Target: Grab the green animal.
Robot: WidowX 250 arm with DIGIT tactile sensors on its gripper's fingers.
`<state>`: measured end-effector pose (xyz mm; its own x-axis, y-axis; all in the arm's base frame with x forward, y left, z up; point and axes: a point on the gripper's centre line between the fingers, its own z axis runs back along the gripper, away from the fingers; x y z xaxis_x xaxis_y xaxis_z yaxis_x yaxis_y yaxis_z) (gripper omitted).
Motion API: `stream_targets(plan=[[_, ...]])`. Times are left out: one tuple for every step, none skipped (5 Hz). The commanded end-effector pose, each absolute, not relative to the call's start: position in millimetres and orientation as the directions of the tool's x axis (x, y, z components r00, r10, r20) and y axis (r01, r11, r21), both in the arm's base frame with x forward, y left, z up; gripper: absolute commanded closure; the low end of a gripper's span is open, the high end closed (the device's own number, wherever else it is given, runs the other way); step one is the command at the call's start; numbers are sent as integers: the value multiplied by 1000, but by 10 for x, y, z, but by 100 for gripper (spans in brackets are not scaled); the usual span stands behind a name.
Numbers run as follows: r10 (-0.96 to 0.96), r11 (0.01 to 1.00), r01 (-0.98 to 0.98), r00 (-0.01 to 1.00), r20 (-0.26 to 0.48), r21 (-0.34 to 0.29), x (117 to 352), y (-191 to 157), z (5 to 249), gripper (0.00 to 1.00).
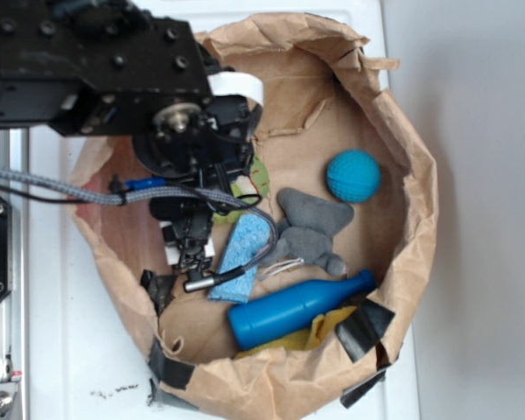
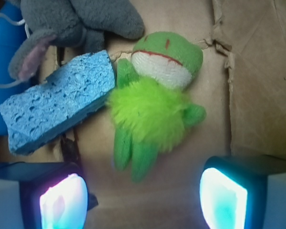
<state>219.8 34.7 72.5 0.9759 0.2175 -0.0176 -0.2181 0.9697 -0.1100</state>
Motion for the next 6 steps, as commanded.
stream_targets(plan=[[240,969,-236,969,49,-79,2326,460,598,0],[247,966,-244,968,33,-79,2342,407,479,0],[246,967,-245,969,12,-71,2374,353,378,0],[259,964,-258,966,3,-58,2418,343,358,0],[279,960,-278,960,12,-13,2489,342,313,0],[302,953,-302,953,8,9,2557,339,296,0]])
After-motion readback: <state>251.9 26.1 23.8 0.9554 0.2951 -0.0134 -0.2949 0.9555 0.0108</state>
